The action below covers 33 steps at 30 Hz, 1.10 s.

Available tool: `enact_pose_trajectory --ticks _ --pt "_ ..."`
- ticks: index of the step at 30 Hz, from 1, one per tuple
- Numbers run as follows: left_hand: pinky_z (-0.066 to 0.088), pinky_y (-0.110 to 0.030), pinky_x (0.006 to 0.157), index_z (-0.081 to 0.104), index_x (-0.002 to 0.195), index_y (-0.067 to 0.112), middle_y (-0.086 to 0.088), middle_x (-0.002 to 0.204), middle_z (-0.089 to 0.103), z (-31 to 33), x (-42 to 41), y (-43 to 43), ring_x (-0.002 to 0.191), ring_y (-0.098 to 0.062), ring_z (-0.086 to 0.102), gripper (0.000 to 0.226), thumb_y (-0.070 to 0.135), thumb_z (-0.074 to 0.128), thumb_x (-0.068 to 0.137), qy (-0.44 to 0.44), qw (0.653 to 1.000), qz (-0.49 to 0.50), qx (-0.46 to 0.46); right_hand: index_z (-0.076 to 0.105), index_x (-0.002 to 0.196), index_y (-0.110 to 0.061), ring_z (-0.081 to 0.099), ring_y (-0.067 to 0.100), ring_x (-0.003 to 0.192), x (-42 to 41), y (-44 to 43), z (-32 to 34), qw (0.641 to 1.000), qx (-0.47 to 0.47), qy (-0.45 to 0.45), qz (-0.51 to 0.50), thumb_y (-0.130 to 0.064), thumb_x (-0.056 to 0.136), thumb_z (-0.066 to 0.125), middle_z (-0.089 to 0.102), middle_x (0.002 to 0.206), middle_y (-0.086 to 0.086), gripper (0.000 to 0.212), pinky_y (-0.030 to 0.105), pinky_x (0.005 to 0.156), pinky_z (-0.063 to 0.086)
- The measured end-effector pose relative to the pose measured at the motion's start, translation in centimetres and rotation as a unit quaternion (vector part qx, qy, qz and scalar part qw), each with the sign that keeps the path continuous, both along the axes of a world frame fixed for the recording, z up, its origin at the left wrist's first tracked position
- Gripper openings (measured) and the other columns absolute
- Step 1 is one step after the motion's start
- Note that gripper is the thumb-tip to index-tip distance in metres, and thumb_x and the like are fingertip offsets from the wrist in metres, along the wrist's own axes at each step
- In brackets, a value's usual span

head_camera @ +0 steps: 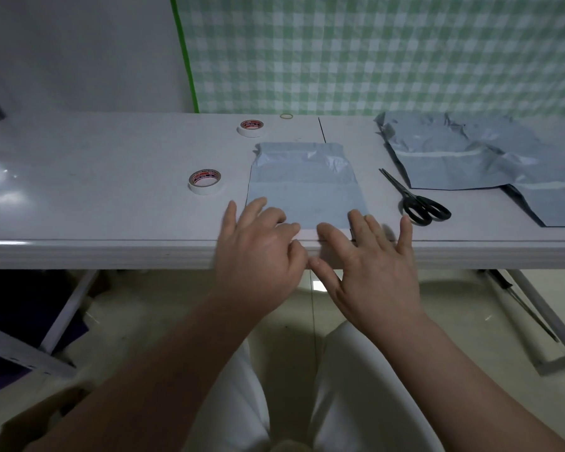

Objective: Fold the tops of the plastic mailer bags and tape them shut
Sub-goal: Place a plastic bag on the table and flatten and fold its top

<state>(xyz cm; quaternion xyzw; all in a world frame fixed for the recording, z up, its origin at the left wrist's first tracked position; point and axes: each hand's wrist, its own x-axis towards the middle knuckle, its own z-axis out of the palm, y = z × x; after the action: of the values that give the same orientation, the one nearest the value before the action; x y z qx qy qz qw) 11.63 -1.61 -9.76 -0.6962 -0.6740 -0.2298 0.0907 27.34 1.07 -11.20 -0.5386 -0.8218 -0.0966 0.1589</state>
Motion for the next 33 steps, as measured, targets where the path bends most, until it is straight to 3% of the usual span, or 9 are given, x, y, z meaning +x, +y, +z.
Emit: enact_pose_trajectory --ticks 16,19,22,24,26,31,33 --pt "0.043 -0.045 0.08 0.074 0.077 0.006 -0.008 0.084 0.065 0.1 -4.4 -1.7 0.089 -0.034 0.058 0.038 0.025 0.041 0.077 0.026 0.996 0.078 0.032 0.052 0.108 -0.03 0.051 0.024 0.12 -0.1 0.0 0.0 1.0 -0.014 0.011 -0.004 -0.062 0.085 0.03 0.052 0.126 0.005 0.046 0.053 0.11 0.005" --pt "0.042 -0.049 0.086 0.072 0.072 0.003 -0.01 0.085 0.067 0.8 -3.5 -1.3 0.085 -0.033 0.059 0.037 0.023 0.041 0.076 0.059 0.994 0.091 0.03 0.053 0.106 -0.028 0.052 0.024 0.117 -0.1 0.0 0.0 1.0 -0.006 0.007 -0.005 -0.063 0.084 0.032 0.053 0.122 0.004 0.046 0.053 0.11 0.007" --pt "0.036 -0.05 0.098 0.067 0.092 0.005 -0.011 0.096 0.065 0.8 -1.5 -0.6 0.093 -0.031 0.06 0.039 0.023 0.037 0.078 0.054 0.999 0.001 0.004 0.054 0.107 -0.028 0.052 0.025 0.119 -0.1 0.0 -0.1 1.0 -0.004 0.005 -0.005 -0.064 0.085 0.033 0.053 0.125 0.006 0.047 0.053 0.11 0.008" --pt "0.027 -0.048 0.109 0.058 0.123 0.007 -0.012 0.125 0.059 0.4 0.2 -0.4 0.119 -0.028 0.052 0.054 0.028 0.027 0.083 0.05 0.995 -0.067 -0.055 0.056 0.109 -0.027 0.052 0.026 0.122 -0.1 0.0 -0.2 1.0 -0.003 0.013 0.001 -0.063 0.086 0.032 0.054 0.129 0.009 0.049 0.054 0.11 0.009" --pt "0.022 -0.046 0.114 0.048 0.136 0.009 -0.012 0.141 0.048 -0.1 1.1 -0.5 0.133 -0.026 0.041 0.063 0.032 0.019 0.085 0.05 0.993 -0.064 -0.088 0.056 0.113 -0.026 0.052 0.027 0.124 0.1 0.0 -0.4 1.0 0.0 0.02 0.005 -0.063 0.087 0.031 0.053 0.132 0.011 0.051 0.055 0.11 0.011" --pt "0.042 -0.05 0.098 0.064 0.117 0.009 -0.013 0.122 0.064 -0.4 0.7 -0.4 0.113 -0.028 0.06 0.053 0.03 0.029 0.084 0.052 0.998 -0.029 -0.03 0.058 0.11 -0.024 0.051 0.021 0.126 0.9 0.3 -0.6 0.999 0.01 0.039 0.007 -0.062 0.087 0.034 0.056 0.133 0.001 0.051 0.057 0.11 0.017" --pt "0.05 -0.04 0.079 0.068 0.104 0.01 -0.009 0.106 0.068 -0.2 0.5 -0.4 0.09 -0.027 0.062 0.048 0.03 0.029 0.082 0.051 0.998 -0.022 -0.004 0.057 0.107 -0.023 0.049 0.021 0.127 1.3 0.5 -0.5 0.999 0.008 0.048 0.0 -0.063 0.087 0.03 0.057 0.131 -0.004 0.052 0.055 0.111 0.013"
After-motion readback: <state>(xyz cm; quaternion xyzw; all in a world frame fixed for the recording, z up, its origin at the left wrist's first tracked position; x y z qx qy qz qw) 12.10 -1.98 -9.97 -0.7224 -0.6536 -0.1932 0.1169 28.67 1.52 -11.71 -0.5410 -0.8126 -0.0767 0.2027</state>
